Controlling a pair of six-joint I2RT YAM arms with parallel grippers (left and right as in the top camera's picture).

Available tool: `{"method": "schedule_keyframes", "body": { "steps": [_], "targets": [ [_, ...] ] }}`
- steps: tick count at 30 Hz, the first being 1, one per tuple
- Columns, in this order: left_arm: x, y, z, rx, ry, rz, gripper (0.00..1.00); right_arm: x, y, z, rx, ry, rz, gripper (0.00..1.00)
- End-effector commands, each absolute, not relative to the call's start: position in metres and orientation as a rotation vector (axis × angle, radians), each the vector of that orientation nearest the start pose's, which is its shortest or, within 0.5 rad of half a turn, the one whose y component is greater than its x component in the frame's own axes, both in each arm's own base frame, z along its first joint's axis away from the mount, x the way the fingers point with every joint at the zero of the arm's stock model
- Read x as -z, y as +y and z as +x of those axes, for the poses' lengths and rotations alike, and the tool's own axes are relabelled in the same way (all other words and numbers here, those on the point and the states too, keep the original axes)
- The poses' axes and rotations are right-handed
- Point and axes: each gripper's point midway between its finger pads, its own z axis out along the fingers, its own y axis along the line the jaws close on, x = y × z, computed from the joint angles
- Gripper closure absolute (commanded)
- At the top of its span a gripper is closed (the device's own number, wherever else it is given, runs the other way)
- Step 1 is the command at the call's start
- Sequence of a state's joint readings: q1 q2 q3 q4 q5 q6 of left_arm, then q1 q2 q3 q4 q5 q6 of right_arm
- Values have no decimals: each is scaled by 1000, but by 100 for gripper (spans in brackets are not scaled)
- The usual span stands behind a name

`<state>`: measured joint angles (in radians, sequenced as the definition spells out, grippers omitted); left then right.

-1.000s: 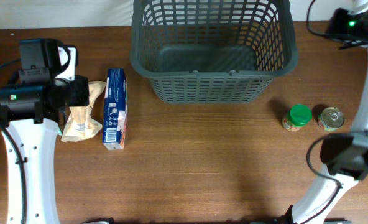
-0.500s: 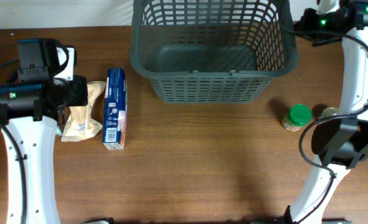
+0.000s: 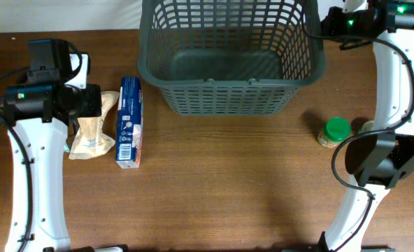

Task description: Pack container

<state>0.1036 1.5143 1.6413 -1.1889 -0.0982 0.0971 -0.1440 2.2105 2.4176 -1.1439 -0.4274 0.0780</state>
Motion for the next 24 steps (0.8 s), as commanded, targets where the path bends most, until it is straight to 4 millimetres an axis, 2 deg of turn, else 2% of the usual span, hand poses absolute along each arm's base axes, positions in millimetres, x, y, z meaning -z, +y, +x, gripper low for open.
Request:
{"method": "schedule_keyframes", "body": {
  "steps": [1,3,4,5,6,7,8,11,12,14,18,19,20,21,23,24],
  "targets": [
    [-257,57,358,-205,2627,-53,75,-257,5,550,-547,2419,55,96],
    [-257,57,358,-205,2630,-53,72,-259,-6,553,-489,2412,81,96],
    [-257,56,357,-204,2631,-53,59,-260,-16,552,-455,2413,120,96],
    [-257,56,357,-204,2631,-53,14,-264,-35,549,-413,2407,211,96],
    [-257,56,357,-203,2631,-53,13,-268,-41,547,-410,2401,227,96],
    [-257,54,358,-186,2627,-48,8,-275,-53,541,-405,2388,273,96],
    [-257,50,359,-159,2624,-40,9,-279,-59,537,-401,2384,289,96],
    [-256,41,362,-85,2623,-15,34,-301,-83,516,-373,2361,351,96],
    [-254,40,361,-81,2633,-6,40,-313,-94,504,-358,2345,379,96],
    [-248,40,360,-82,2662,11,40,-328,-106,488,-340,2326,411,96],
    [-224,39,357,-79,2760,63,39,-372,-127,440,-287,2260,477,96],
    [-215,39,359,-74,2789,87,35,-379,-129,433,-279,2248,484,96],
    [-204,37,362,-53,2818,129,31,-387,-131,424,-268,2233,492,92],
    [-192,31,366,-1,2845,178,29,-392,-131,418,-263,2226,498,75],
    [-170,24,374,69,2886,232,25,-393,-129,413,-265,2233,502,1],
    [-156,24,378,75,2916,258,21,-392,-129,413,-266,2236,504,1]
  ]
}}
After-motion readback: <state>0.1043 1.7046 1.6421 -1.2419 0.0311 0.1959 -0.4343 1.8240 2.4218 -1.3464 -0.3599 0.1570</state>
